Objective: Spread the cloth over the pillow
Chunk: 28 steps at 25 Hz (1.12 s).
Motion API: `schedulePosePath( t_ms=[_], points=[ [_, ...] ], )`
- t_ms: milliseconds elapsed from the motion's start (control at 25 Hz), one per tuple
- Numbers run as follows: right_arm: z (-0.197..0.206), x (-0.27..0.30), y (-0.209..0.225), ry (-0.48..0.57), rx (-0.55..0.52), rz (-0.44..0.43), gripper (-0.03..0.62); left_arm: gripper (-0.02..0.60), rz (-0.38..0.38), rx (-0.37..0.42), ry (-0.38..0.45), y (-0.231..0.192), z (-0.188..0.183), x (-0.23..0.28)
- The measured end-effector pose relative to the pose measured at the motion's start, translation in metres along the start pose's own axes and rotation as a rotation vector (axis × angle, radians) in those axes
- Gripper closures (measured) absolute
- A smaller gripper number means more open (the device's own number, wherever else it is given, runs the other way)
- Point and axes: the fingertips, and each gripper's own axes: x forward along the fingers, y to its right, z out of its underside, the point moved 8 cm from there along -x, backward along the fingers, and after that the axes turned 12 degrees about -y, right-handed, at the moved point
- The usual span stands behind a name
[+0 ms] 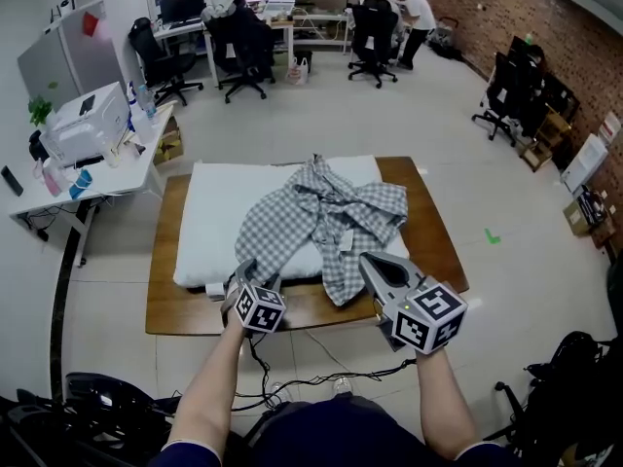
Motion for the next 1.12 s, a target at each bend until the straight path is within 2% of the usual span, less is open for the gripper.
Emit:
schedulePosePath(
  t_ms=[80, 120, 160, 200, 240, 440, 600, 680, 840, 1000, 1120],
  points=[
    [0.000, -0.002, 0.002, 0.001, 0.005, 0.009, 0.592, 0.308, 0.003, 0.000, 0.002, -0.002, -0.001, -0.003],
    [0.000, -0.003, 0.003, 0.001, 0.007, 0.012, 0.592, 0.339, 0.003, -0.003, 0.008, -0.003, -0.001, -0.007],
    [0.000, -0.003, 0.004, 0.001, 0.010, 0.014, 0.592, 0.392, -0.001, -0.009, 0.015, -0.005, 0.000, -0.011],
    [0.000, -0.003, 0.004, 0.002, 0.014, 0.013, 0.592, 0.503, -0.004, -0.015, 0.020, -0.007, 0.000, -0.015],
    [0.001, -0.003, 0.003, 0.004, 0.017, 0.010, 0.592, 0.561, 0.003, -0.019, 0.022, -0.009, 0.000, -0.019],
    [-0.002, -0.002, 0.001, 0.016, 0.009, -0.001, 0.592, 0.563, 0.114, -0.057, 0.073, -0.020, -0.020, -0.042],
    [-0.003, -0.006, 0.004, 0.030, 0.013, 0.002, 0.592, 0.565, 0.243, -0.167, 0.189, -0.038, -0.052, -0.075],
    [-0.003, -0.008, 0.005, 0.040, 0.016, 0.009, 0.592, 0.566, 0.282, -0.191, 0.263, -0.047, -0.074, -0.095],
    [-0.005, -0.011, 0.005, 0.051, 0.019, 0.016, 0.592, 0.566, 0.277, -0.172, 0.396, -0.067, -0.119, -0.132],
    [-0.003, -0.015, 0.005, 0.057, 0.027, 0.015, 0.592, 0.565, 0.297, -0.206, 0.507, -0.089, -0.161, -0.160],
    [-0.001, -0.014, 0.007, 0.058, 0.025, 0.021, 0.592, 0.566, 0.265, -0.222, 0.570, -0.110, -0.186, -0.179]
  ],
)
